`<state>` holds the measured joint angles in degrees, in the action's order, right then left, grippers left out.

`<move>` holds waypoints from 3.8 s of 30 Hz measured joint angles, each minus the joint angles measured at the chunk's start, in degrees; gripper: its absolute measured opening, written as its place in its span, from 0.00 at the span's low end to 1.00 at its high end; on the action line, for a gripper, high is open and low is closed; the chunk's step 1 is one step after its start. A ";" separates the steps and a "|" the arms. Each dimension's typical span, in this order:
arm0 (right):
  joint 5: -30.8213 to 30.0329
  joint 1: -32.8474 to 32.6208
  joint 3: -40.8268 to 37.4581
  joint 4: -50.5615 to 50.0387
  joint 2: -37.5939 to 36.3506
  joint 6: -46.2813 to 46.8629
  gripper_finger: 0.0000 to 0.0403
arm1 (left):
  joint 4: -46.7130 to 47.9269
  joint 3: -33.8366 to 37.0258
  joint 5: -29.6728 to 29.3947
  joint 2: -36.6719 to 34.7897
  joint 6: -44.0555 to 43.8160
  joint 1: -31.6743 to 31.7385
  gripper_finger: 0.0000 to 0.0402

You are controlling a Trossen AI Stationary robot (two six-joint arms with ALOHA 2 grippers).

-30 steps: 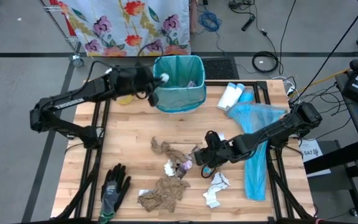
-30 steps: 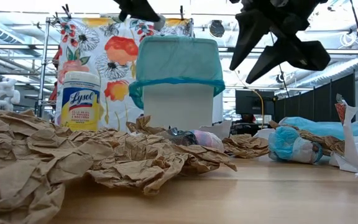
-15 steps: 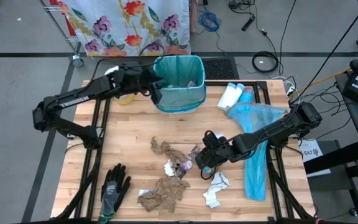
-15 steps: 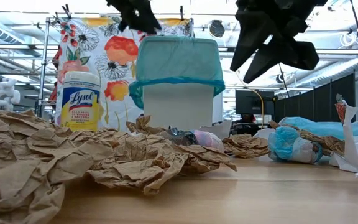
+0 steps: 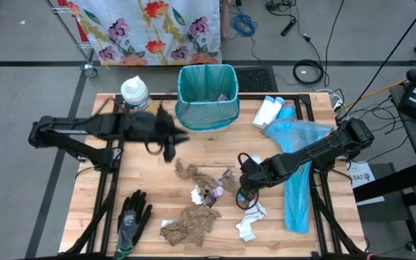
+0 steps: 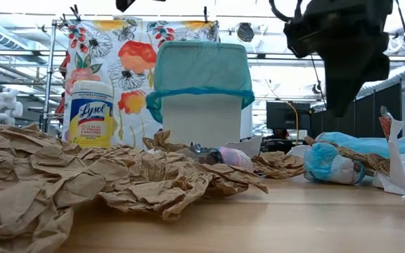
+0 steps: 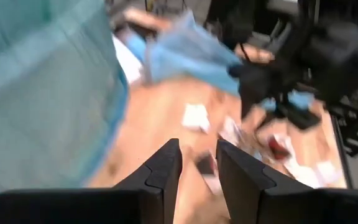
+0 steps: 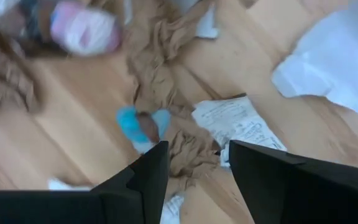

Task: Place trash/remove bag and relplace
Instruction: Put the brown napkin into the white trash bin

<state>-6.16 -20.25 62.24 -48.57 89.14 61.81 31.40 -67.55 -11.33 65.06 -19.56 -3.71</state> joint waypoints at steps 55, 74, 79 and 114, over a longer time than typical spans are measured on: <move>6.37 -0.45 0.00 -3.96 -0.42 15.88 0.28 | -19.77 44.24 -0.82 -25.88 -8.45 -13.83 0.25; 5.67 -1.57 0.02 4.18 14.73 21.69 0.42 | -17.45 44.24 -0.05 -25.88 -6.59 -13.87 0.25; 4.51 -1.53 0.19 5.01 15.85 22.36 0.06 | -16.89 44.24 -0.03 -25.88 -5.44 -13.87 0.25; -26.92 21.24 48.35 -7.56 -0.75 -28.66 0.00 | -15.14 44.21 1.04 -29.22 -4.09 -3.29 0.25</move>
<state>-33.09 0.99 110.59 -56.12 88.40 33.15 16.27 -23.33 -10.28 35.83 -23.65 -7.01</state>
